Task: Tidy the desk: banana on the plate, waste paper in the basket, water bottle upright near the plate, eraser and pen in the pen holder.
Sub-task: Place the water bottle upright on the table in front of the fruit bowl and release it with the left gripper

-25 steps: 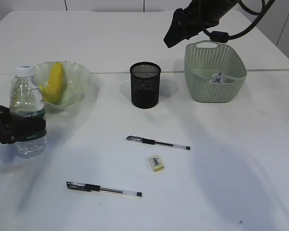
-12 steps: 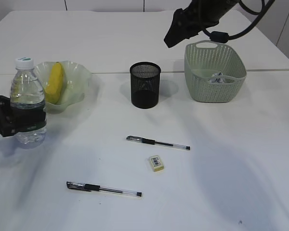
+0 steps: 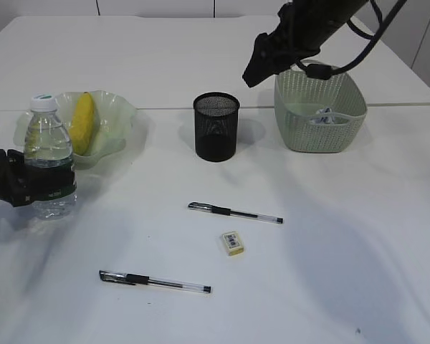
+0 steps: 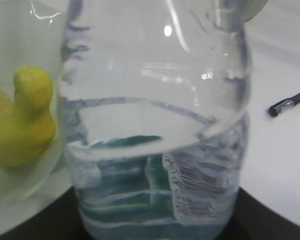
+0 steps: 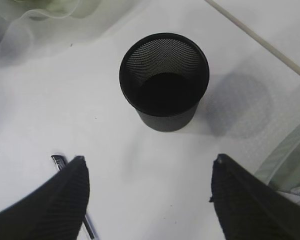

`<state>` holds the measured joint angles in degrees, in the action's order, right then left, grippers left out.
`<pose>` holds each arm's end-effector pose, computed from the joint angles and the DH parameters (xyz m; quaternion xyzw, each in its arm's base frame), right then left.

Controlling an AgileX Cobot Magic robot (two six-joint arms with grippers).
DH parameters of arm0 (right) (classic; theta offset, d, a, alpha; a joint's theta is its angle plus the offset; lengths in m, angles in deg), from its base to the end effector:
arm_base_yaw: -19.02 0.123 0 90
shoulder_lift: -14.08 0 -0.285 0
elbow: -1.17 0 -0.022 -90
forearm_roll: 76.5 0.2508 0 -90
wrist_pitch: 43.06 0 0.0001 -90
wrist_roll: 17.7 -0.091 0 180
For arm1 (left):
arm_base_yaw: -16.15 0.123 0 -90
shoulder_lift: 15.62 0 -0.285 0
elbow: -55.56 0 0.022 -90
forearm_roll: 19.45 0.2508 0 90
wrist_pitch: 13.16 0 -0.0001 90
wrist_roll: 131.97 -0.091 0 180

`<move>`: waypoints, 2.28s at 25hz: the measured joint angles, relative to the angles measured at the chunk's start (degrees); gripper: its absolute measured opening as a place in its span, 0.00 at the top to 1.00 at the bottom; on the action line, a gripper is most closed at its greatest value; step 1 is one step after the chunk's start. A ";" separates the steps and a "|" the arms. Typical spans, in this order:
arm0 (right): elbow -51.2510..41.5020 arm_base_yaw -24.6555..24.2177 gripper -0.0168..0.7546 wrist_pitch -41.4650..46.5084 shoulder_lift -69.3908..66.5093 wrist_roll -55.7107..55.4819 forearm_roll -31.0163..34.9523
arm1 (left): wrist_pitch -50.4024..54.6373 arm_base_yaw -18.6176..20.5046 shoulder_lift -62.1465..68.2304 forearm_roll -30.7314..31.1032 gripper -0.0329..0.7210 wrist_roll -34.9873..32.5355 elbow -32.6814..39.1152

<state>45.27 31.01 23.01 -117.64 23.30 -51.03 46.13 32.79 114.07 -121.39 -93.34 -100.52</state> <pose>0.4614 0.1346 0.2946 -0.3868 0.8684 0.1541 0.2692 0.3557 0.0264 0.0931 0.2708 0.7848 -0.2758 0.4845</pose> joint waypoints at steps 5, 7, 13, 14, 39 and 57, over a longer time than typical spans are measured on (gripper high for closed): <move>0.00 0.00 0.25 -1.40 -0.85 0.00 -0.10 | 1.60 0.00 0.22 0.00 0.48 0.00 -0.10; 0.00 0.00 0.25 -1.53 -1.13 0.00 -0.10 | 2.52 0.00 0.22 0.00 0.48 0.00 -0.10; 0.00 0.00 0.25 -2.42 -1.23 0.00 -0.10 | 3.09 0.00 0.22 0.00 0.48 -3.08 -0.10; 0.00 0.00 0.25 -2.41 -1.23 0.00 -0.10 | 3.09 0.00 0.22 0.00 0.48 -4.14 -0.10; 0.00 0.00 0.25 -2.63 -1.23 0.04 -0.10 | 3.35 -4.79 3.14 0.00 0.48 -12.15 -5.58; 0.00 0.00 0.25 -2.75 -1.23 0.04 -0.10 | 1.61 -4.97 3.23 0.13 0.48 -10.75 -5.58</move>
<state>45.27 31.01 20.26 -118.87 23.34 -51.13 47.74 27.82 117.30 -121.26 -104.09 -106.10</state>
